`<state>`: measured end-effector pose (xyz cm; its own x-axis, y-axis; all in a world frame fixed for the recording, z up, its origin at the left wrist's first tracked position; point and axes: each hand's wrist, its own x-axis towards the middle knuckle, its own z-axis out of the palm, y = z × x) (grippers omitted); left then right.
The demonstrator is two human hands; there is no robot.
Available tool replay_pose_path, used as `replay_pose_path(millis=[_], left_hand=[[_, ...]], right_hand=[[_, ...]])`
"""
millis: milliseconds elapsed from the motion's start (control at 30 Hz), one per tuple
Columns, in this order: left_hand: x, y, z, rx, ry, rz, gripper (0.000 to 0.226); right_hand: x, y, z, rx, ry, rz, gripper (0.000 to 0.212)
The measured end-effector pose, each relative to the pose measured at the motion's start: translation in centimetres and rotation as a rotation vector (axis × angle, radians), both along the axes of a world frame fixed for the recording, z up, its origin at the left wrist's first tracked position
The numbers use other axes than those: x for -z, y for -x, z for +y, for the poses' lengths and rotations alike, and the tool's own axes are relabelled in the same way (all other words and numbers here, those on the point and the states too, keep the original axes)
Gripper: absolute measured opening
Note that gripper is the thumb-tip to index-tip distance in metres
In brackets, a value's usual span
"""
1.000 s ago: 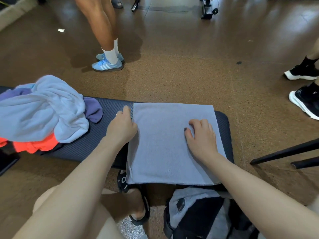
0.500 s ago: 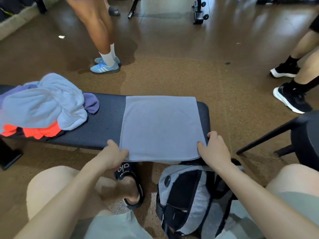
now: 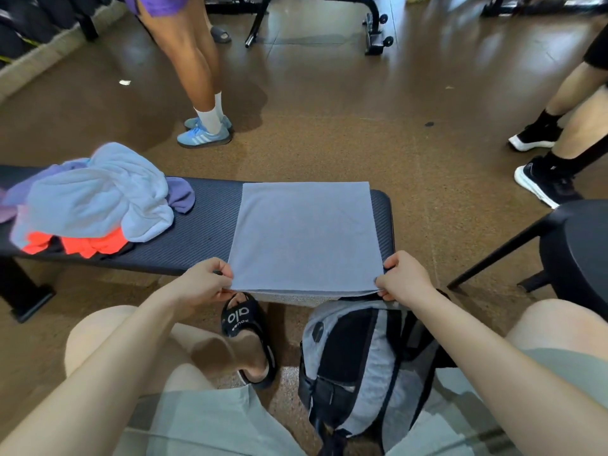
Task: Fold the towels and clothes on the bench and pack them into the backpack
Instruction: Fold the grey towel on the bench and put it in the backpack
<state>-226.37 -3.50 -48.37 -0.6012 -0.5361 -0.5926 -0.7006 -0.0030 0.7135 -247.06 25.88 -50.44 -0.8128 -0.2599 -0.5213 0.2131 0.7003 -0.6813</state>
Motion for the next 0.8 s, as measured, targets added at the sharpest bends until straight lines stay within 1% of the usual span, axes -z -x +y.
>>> replay_pose_path(millis=[67,133,200,267,333,367,433,467,500,533,567,600,633,667,733,767,800], left_hand=[[0.0,-0.3,-0.3,-0.004,-0.055,0.002,0.019],[0.1,-0.4,-0.7,-0.053,-0.085,0.011,0.023],[0.0,-0.5,-0.9,-0.115,-0.079,0.024,0.026],[0.0,-0.6,-0.8,-0.123,-0.049,0.01,0.031],[0.1,-0.5,-0.6,-0.096,-0.006,-0.025,0.038],[0.2,-0.5,-0.6,-0.087,0.013,-0.038,0.038],[0.1,-0.1,-0.1,-0.073,0.065,-0.063,0.03],[-0.1,0.1,0.2,-0.015,0.18,-0.114,0.027],[-0.4,0.3,0.7,0.076,0.372,-0.183,0.029],[-0.5,0.5,1.3,0.165,0.595,-0.217,0.034],[-0.6,0.7,2.3,0.236,0.815,-0.173,0.038],[-0.7,1.0,3.6,0.3,0.975,-0.084,0.039],[-1.0,1.5,5.2,0.371,1.051,0.025,0.038],[-1.1,2.3,7.0,0.464,1.052,0.12,0.036],[-0.3,4.0,10.4,0.686,1.018,0.22,0.036],[0.5,4.9,11.9,0.774,1.039,0.254,0.038],[1.4,5.9,13.3,0.838,1.068,0.289,0.041]], right_hand=[[0.0,0.3,0.0,-0.006,-0.001,-0.001,0.027],[0.0,0.6,-0.1,-0.008,0.013,-0.011,0.03],[0.0,0.8,0.0,-0.021,0.009,-0.011,0.032],[-0.1,0.9,0.0,-0.052,-0.024,-0.006,0.035],[-0.3,1.0,-0.1,-0.114,-0.074,-0.006,0.037],[-0.7,1.2,-0.3,-0.167,-0.113,-0.011,0.036],[-1.5,2.1,-0.7,-0.293,-0.187,-0.008,0.031],[-1.8,2.8,-1.0,-0.341,-0.205,0.013,0.033],[-2.1,3.6,-1.3,-0.37,-0.206,0.048,0.035],[-2.4,4.5,-1.7,-0.368,-0.191,0.094,0.033],[-2.6,5.5,-2.3,-0.348,-0.178,0.147,0.025],[-2.8,6.5,-3.0,-0.319,-0.168,0.19,0.017],[-3.0,7.6,-3.9,-0.295,-0.161,0.228,0.02],[-2.9,8.6,-4.8,-0.274,-0.156,0.259,0.03],[-2.3,10.5,-6.7,-0.246,-0.171,0.343,0.046],[-1.9,11.4,-7.7,-0.244,-0.194,0.394,0.049],[-1.4,12.0,-8.6,-0.246,-0.218,0.441,0.046]])
